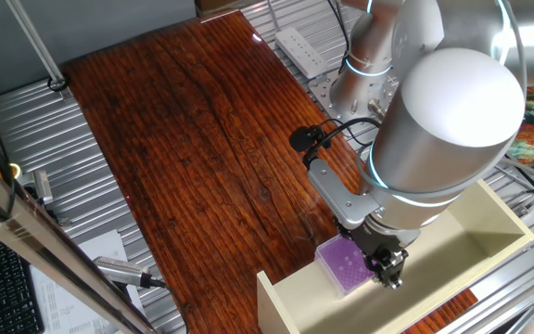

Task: Put the object on the shelf

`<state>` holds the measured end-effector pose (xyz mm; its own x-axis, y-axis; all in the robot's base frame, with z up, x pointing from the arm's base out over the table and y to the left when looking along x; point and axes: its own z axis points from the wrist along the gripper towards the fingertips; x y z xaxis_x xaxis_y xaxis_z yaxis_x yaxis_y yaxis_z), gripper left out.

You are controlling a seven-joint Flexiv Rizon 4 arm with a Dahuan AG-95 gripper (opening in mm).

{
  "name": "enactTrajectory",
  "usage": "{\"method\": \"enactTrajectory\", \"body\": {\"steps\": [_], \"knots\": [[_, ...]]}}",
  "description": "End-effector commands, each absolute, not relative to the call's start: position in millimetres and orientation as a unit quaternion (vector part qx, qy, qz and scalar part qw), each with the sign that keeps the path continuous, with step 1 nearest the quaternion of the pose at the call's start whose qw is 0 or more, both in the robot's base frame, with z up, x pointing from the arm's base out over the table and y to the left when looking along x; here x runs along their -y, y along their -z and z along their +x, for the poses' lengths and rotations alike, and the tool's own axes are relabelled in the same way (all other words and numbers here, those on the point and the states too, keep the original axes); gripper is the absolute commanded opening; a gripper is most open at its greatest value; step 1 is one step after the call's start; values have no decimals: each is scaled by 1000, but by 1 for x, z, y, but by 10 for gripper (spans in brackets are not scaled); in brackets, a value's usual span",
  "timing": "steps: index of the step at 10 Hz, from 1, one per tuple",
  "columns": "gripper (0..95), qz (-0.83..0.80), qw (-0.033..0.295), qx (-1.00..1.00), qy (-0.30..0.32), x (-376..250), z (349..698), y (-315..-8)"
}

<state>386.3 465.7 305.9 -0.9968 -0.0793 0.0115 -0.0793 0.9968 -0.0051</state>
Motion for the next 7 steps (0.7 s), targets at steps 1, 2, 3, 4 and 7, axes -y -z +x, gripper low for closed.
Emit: {"method": "enactTrajectory", "body": {"steps": [1,2,3,4,7], "knots": [[190,40,5,999,-3,-466,387,-306],[190,40,5,999,-3,-466,387,-306],[190,40,5,999,-3,-466,387,-306],[190,40,6,999,-3,-466,387,-306],[190,40,5,999,-2,-466,387,-304]]}}
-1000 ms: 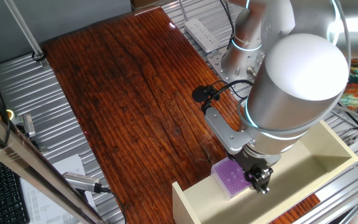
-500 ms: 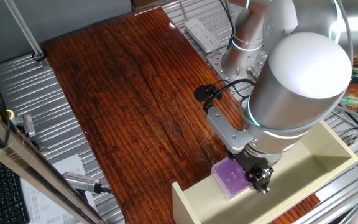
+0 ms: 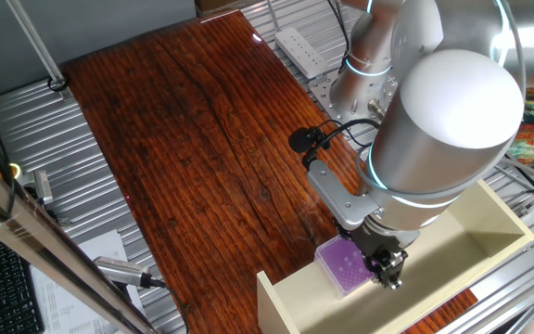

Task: Put the object on the shelf

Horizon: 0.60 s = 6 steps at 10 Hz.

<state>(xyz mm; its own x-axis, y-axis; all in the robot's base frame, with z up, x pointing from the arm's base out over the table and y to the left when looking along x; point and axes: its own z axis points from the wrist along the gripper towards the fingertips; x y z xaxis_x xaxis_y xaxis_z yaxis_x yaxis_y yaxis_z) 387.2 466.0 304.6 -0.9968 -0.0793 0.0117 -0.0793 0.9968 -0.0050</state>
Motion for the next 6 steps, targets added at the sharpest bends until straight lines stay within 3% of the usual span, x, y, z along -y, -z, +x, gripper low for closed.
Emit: {"method": "enactTrajectory", "body": {"steps": [1,6], "knots": [[190,41,5,999,-2,-466,387,-304],[190,44,5,999,1,-466,387,-304]]}}
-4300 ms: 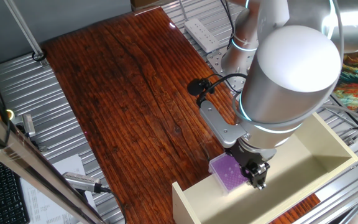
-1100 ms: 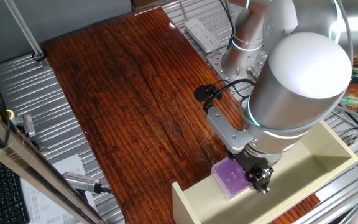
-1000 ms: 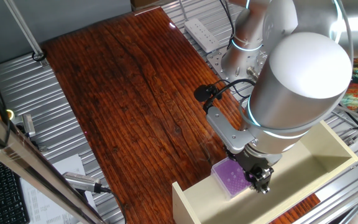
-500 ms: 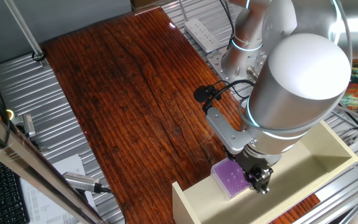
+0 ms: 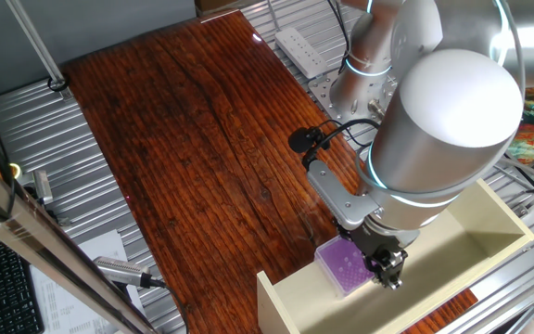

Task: Put the object on the shelf

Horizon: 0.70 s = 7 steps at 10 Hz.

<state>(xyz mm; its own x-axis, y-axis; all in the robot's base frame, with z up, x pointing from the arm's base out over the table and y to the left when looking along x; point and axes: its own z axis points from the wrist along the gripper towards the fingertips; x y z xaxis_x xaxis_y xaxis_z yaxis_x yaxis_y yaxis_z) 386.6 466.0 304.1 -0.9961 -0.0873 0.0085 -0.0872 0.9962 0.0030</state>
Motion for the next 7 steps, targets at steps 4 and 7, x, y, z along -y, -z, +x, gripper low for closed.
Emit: {"method": "enactTrajectory", "body": {"steps": [4,7], "knots": [[190,45,5,999,2,-466,387,-303],[190,39,4,999,2,-467,387,-303]]}}
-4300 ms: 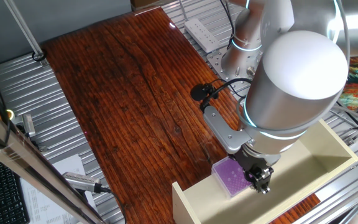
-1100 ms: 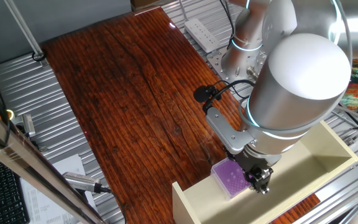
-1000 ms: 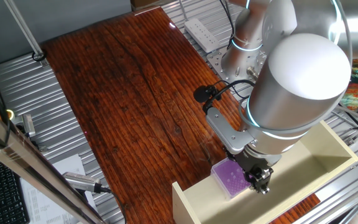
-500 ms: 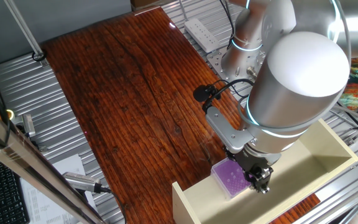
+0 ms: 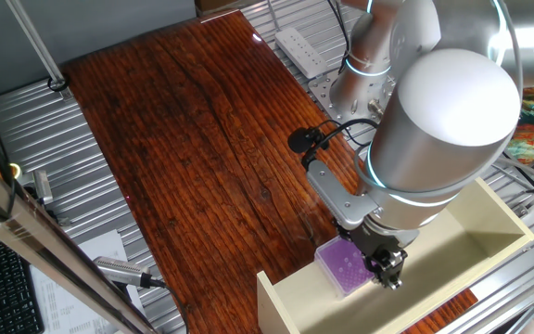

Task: Put the object on the shelf

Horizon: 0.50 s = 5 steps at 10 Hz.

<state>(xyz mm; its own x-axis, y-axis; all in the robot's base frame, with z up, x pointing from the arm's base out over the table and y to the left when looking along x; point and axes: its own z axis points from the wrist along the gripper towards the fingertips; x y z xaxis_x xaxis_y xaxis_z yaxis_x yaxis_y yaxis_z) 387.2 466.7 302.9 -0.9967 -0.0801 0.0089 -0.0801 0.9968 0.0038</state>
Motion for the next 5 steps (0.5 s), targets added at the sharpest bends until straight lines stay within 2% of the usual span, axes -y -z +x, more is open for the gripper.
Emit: {"method": "enactTrajectory", "body": {"steps": [1,5], "knots": [[190,37,4,999,2,-467,387,-303],[190,29,4,1000,3,-467,387,-303]]}}
